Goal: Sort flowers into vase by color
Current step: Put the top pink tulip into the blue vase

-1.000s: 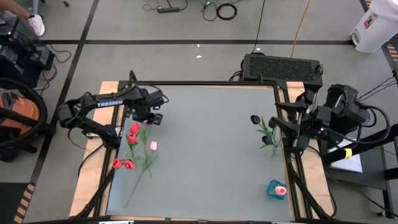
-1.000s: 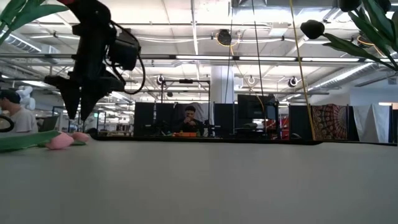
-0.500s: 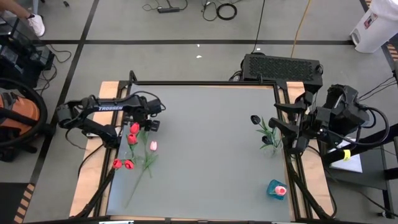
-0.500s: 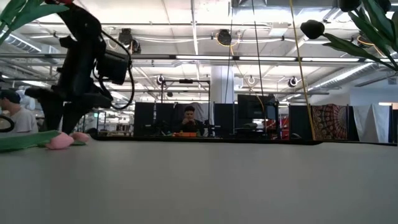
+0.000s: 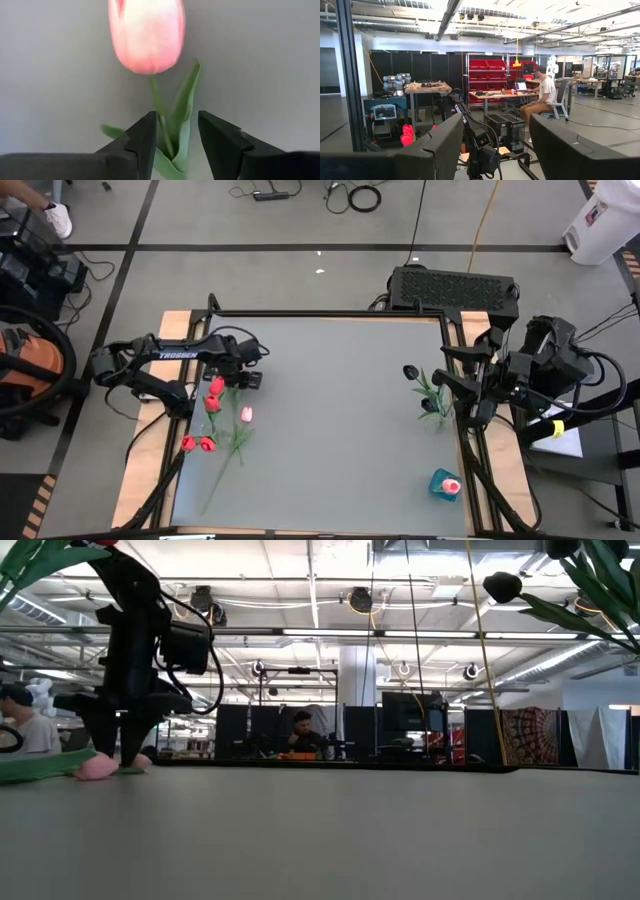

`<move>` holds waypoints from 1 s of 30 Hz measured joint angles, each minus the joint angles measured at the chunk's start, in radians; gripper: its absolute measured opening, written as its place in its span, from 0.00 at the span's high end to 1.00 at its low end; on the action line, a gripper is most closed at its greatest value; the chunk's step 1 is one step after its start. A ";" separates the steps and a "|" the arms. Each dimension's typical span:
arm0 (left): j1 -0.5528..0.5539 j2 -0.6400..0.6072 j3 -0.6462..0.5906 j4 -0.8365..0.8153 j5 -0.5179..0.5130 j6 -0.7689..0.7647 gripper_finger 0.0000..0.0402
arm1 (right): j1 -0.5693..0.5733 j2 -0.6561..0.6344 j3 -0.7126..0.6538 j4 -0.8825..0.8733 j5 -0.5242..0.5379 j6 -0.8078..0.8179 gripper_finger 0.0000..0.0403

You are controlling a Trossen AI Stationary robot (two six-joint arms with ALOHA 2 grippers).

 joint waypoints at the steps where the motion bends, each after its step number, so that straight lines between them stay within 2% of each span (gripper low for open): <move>1: 0.000 0.000 0.000 0.002 -0.002 0.000 0.62 | 0.000 0.000 0.000 0.000 0.000 0.000 0.46; 13: 0.001 0.000 0.000 0.002 -0.102 0.001 0.62 | 0.000 0.000 0.000 0.000 0.000 0.000 0.46; 30: 0.000 0.000 -0.028 0.046 -0.101 0.000 0.63 | 0.000 0.004 0.000 0.000 0.000 0.030 0.46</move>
